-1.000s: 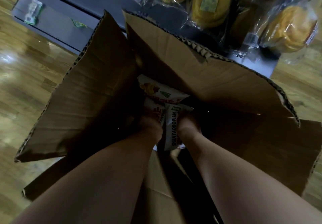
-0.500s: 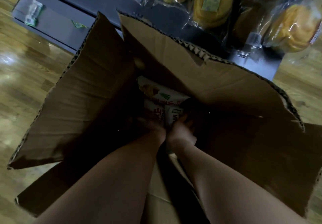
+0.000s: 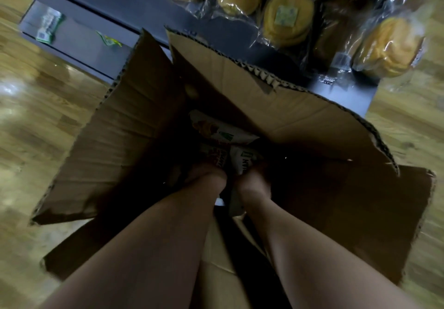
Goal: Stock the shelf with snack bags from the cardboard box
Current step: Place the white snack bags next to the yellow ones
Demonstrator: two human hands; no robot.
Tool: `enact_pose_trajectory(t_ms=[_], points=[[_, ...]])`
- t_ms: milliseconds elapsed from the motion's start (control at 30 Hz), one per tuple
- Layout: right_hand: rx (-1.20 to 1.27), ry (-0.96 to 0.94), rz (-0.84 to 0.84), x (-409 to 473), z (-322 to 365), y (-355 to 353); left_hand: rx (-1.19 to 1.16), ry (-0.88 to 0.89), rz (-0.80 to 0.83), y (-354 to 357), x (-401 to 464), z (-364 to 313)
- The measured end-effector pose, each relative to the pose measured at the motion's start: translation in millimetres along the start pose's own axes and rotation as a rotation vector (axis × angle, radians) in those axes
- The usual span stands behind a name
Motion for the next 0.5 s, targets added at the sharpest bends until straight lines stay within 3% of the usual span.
enact_pose_trajectory(t_ms=[167, 267, 500], points=[[-0.067, -0.227, -0.111, -35, 25, -40, -0.003, 0.055, 0.046, -15, -20, -8], [-0.087, -0.347, -0.162, -58, 38, -65, -0.002, 0.094, -0.020, -38, -49, -15], [-0.069, -0.446, -0.347, -119, 51, -121, -0.431, 0.207, -0.117, -91, -135, -9]])
Point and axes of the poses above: each hand's wrist, its own x-axis towards the middle knuckle, its own y-axis out of the palm, z = x × y, the point moved 8 cm from there along x, towards the middle knuckle
